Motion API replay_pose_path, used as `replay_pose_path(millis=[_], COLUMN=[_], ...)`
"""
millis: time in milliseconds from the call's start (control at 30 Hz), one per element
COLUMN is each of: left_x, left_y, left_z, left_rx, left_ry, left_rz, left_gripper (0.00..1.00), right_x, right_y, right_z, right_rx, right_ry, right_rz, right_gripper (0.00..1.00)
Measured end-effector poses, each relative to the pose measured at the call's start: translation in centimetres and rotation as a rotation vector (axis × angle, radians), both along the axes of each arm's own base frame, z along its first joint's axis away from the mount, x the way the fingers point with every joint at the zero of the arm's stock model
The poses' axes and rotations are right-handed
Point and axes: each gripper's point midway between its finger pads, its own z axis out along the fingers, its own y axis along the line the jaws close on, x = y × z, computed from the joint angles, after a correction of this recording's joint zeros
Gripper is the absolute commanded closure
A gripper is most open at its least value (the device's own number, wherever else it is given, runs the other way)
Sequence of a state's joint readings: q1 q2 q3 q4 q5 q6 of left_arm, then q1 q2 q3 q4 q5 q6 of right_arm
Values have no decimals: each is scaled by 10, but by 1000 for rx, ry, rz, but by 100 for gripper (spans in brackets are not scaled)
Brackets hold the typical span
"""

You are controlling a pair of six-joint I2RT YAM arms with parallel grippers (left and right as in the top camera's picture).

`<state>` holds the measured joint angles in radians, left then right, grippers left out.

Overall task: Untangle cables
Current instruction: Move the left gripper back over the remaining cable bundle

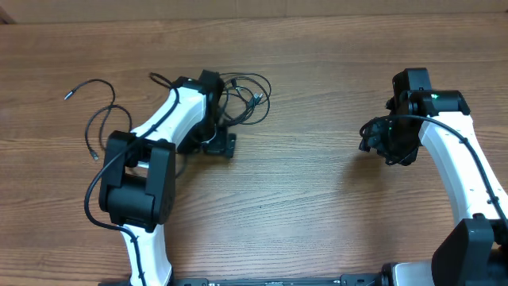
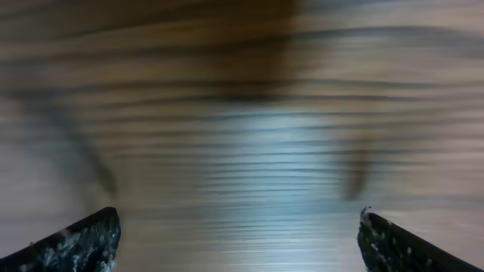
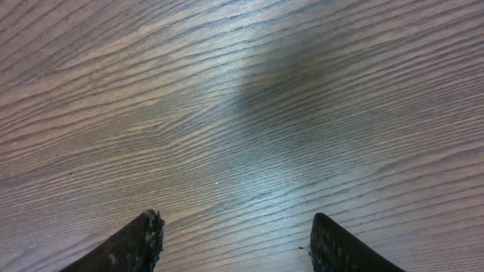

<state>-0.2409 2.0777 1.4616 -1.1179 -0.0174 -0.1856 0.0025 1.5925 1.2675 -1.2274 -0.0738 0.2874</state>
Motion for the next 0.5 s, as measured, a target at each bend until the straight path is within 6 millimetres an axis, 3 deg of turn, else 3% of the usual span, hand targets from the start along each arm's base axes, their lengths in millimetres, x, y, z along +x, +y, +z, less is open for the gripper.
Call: replay_pose_path(millis=[200, 400, 500], left_x=[7, -5, -9], left_y=[80, 168, 181], left_z=[2, 4, 4], left_rx=[138, 193, 199], left_ry=[-12, 1, 5], left_rz=[221, 480, 515], left_gripper=[0, 0, 0], right_x=[-1, -2, -2], right_y=[0, 0, 0], right_z=[0, 0, 0], right_rx=[0, 0, 0], right_ry=[6, 6, 7], right_rz=[0, 0, 0], right_gripper=[39, 39, 39])
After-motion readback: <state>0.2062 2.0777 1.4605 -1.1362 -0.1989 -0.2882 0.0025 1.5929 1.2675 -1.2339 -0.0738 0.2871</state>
